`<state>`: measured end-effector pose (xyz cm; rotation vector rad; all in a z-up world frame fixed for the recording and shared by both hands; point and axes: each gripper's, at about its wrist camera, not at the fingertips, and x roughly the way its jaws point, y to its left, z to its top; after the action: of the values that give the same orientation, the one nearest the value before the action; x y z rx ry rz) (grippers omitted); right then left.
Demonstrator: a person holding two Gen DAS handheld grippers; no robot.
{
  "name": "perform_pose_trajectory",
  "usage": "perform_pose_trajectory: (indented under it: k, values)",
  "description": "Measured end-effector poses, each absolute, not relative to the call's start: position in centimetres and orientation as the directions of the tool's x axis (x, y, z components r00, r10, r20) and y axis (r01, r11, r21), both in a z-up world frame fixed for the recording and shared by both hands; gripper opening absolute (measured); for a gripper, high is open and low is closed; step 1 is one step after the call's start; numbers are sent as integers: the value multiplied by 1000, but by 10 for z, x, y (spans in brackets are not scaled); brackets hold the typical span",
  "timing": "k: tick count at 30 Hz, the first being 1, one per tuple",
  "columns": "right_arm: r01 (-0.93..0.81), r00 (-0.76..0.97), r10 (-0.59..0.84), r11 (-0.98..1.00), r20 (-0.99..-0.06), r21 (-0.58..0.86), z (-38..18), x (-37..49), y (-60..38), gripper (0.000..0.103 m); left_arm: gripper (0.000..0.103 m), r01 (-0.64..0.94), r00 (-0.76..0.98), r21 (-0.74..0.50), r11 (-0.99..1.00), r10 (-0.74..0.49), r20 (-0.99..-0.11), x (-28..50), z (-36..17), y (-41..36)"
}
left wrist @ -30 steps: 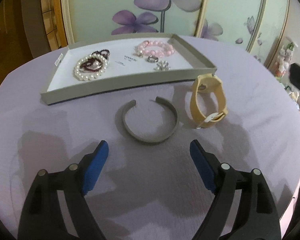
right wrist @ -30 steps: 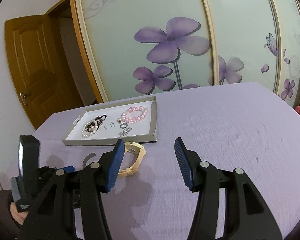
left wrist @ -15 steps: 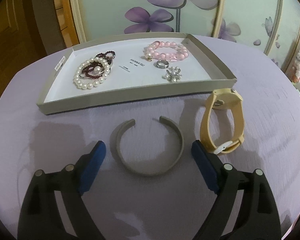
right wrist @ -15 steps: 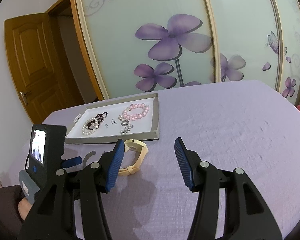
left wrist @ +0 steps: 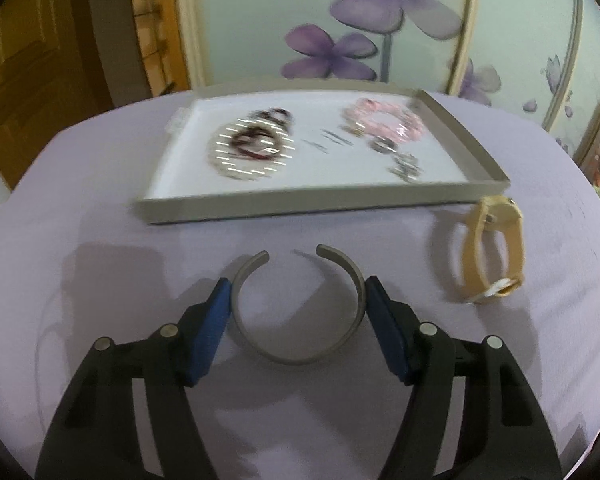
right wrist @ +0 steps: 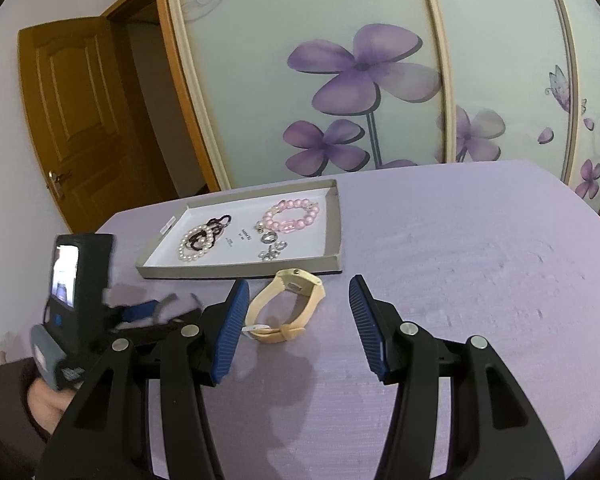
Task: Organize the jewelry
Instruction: 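Move the left gripper to the grey cuff bangle and grasp its rim, then grasp the yellow strap watch with the right gripper while the left gripper holds the bangle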
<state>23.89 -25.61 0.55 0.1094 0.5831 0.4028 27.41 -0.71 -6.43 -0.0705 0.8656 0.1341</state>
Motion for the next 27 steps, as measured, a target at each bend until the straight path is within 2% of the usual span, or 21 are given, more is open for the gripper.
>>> perform_pose_trajectory:
  k: [5, 9, 12, 14, 27]
  values:
    - [-372, 736, 424, 905, -527, 208, 3, 241, -237, 55, 67, -198, 710, -24, 980, 127, -692, 253, -35, 33]
    - [-403, 714, 444, 893, -541, 201, -1, 239, -219, 63, 67, -217, 774, -30, 976, 153, -614, 236, -8, 55]
    - [-416, 695, 453, 887, -558, 202, -5, 238, -209, 75, 67, -218, 807, -42, 975, 156, -569, 225, 6, 65]
    - [-413, 688, 451, 888, -569, 204, -9, 238, -206, 78, 67, -211, 826, -46, 976, 153, -543, 220, 12, 69]
    - [-306, 692, 325, 941, -645, 146, -22, 258, -193, 85, 67, -174, 850, -46, 984, 126, -512, 210, 15, 68]
